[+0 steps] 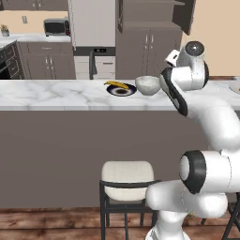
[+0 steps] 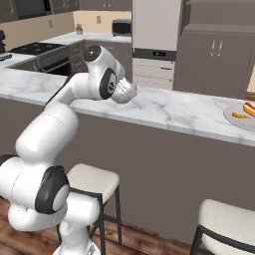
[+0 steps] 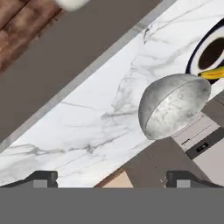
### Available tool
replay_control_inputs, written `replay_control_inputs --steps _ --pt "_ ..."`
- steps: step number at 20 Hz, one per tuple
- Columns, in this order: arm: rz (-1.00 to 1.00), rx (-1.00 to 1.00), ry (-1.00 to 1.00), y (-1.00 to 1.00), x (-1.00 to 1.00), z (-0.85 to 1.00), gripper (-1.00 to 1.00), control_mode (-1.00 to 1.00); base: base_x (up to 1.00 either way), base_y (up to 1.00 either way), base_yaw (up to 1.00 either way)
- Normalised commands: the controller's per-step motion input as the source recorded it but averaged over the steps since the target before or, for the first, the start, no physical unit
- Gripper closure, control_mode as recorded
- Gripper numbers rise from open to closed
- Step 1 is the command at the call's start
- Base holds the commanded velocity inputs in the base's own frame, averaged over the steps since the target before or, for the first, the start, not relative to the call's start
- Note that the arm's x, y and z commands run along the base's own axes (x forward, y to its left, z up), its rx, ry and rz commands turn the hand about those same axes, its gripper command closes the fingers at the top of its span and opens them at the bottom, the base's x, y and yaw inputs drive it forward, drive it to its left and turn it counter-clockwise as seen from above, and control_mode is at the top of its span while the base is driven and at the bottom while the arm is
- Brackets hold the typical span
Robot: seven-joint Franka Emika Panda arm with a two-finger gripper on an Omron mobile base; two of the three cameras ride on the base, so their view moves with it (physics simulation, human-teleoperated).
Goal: Take the smaller bowl and place it next to the appetizer plate on the dining counter , and place the larger bowl next to the plate with cooked food.
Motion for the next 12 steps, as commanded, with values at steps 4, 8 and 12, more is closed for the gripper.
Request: replay_control_inputs --steps 4,8,12 --pt "0.05 -0.02 -0.29 -0.01 -1.0 0.35 -1.0 -1.0 0.0 0.0 0.0" --pt "0.0 0.0 -0.1 -0.25 -0.76 0.79 -1.0 -1.0 0.0 0.0 0.0" --pt "0.0 0.0 0.08 -0.53 -0.58 0.84 -1.0 -1.0 0.0 0.0 0.0"
